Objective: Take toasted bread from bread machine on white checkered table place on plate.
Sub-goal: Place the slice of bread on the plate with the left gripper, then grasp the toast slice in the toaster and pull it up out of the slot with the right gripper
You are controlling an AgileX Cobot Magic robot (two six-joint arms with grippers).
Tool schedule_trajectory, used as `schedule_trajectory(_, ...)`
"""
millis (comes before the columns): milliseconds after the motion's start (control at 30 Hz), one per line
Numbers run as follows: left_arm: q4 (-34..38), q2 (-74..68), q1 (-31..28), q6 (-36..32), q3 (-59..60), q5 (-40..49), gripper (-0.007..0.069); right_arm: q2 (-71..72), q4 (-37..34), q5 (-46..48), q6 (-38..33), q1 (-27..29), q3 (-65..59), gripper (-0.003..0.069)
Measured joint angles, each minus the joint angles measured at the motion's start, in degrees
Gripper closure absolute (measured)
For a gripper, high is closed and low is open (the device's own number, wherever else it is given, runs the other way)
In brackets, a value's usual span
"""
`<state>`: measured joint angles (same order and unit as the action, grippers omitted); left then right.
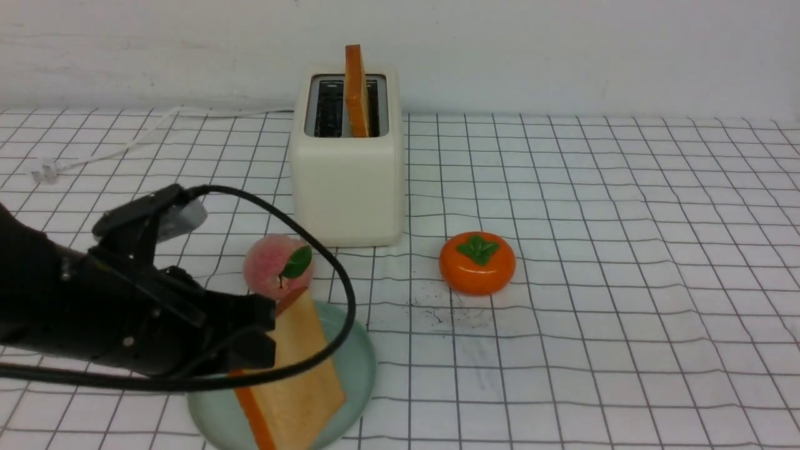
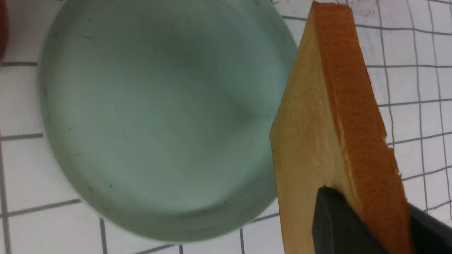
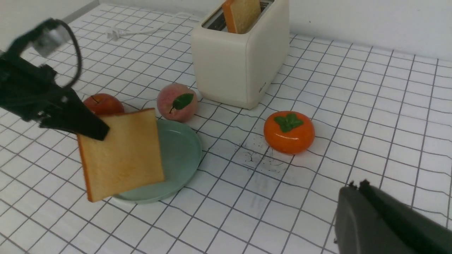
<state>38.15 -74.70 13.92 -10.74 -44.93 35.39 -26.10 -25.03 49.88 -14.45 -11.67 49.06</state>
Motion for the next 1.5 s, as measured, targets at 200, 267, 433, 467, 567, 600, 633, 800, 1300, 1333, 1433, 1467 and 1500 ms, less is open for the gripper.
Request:
schedule_trajectory(200, 2.0, -5.2, 0.0, -1.5, 0.1, -5.3, 0.0527, 0.0, -1.6, 2.8, 0.0, 0.0, 0.0, 0.0675)
schedule_trajectory(267, 1.9, -5.6, 0.0, -1.6, 0.1, -5.9, 0.0526, 0.0, -1.6, 3.4, 0.0, 0.0, 0.0, 0.0674)
schedule_trajectory(433, -1.1, -6.0, 0.0, -1.6, 0.1, -6.3, 0.0384, 0.0, -2.6, 5.5, 0.0, 0.0, 0.0, 0.0669)
schedule_trajectory(467, -1.9, -6.0, 0.0, -1.6, 0.1, -6.0, 0.0332, 0.0, -3.0, 5.6, 0.0, 0.0, 0.0, 0.0669)
schedule_trajectory(567, -3.6, -5.2, 0.0, -1.6, 0.1, -5.1, 0.0177, 0.0, -4.2, 5.6, 0.0, 0.0, 0.0, 0.0669)
schedule_trajectory(600, -3.8, -4.7, 0.0, -1.6, 0.2, -5.0, 0.0125, 0.0, -4.4, 5.6, 0.0, 0.0, 0.0, 0.0668)
schedule_trajectory(633, -4.0, -4.0, 0.0, -1.6, 0.2, -5.0, 0.0076, 0.0, -4.6, 5.6, 0.0, 0.0, 0.0, 0.0666)
schedule_trajectory(800, -5.5, 1.9, 0.0, -1.6, 0.2, -6.0, -0.0038, 0.0, -5.1, 5.6, 0.0, 0.0, 0.0, 0.0662)
schedule_trajectory(1300, -16.3, 34.3, 0.0, -1.5, 0.3, -7.1, 0.0622, -4.7, -5.9, 6.3, -1.1, 0.0, 0.4, 0.0661)
schedule_trajectory(1333, -16.7, 37.0, 0.0, -1.5, 0.3, -6.3, 0.0638, -6.7, -5.9, 6.9, -1.1, 0.0, 0.6, 0.0661)
schedule_trajectory(1433, -17.5, 43.9, 0.0, 0.1, 0.3, -4.2, 0.0638, -13.7, -6.4, 8.2, -1.2, 0.0, 2.1, 0.0661)
schedule_trajectory(1467, -17.5, 44.3, 0.0, 0.3, 0.3, -4.0, 0.0638, -14.3, -6.4, 8.2, -1.1, 0.0, 2.3, 0.0661)
schedule_trajectory(1500, -17.7, 46.4, 0.0, 1.2, 0.3, -2.9, 0.0638, -17.0, -6.8, 8.2, -1.3, 0.0, 3.2, 0.0661)
